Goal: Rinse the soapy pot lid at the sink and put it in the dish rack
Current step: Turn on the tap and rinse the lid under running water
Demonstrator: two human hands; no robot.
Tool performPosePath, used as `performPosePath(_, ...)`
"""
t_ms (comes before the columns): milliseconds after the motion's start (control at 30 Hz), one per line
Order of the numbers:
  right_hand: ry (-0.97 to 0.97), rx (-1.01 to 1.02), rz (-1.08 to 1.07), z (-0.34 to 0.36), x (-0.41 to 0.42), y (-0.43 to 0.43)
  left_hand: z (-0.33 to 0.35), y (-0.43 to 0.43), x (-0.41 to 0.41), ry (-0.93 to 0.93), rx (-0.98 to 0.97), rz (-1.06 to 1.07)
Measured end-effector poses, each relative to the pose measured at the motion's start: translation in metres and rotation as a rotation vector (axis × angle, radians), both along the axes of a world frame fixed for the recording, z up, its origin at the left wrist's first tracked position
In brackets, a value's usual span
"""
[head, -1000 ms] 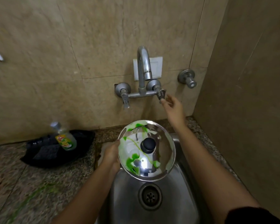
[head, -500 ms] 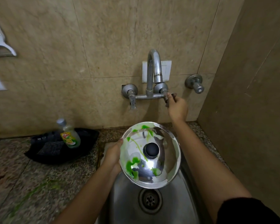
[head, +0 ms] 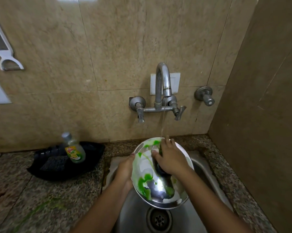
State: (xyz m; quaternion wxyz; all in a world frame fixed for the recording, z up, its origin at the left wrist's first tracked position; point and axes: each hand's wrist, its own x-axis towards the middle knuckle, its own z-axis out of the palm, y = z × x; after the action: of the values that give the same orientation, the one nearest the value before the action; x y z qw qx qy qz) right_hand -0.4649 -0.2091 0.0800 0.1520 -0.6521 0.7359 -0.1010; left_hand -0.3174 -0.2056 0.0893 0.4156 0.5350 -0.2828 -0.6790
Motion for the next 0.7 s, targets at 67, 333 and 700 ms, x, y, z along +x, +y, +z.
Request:
performPosePath(67,0.111,-0.001,0.130,-0.002,0.013,0.003,-0.003,-0.002,-0.001,-0.021,0.010,-0.003)
performPosePath(333,0.078,0.039,0.005,0.001,-0.005,-0.001,0.008,0.003,-0.002,0.069,0.030,0.029)
performPosePath(700,0.409,-0.308,0.454,-0.053,0.010,0.069,0.002,-0.010,0.001,0.147,0.202,-0.005)
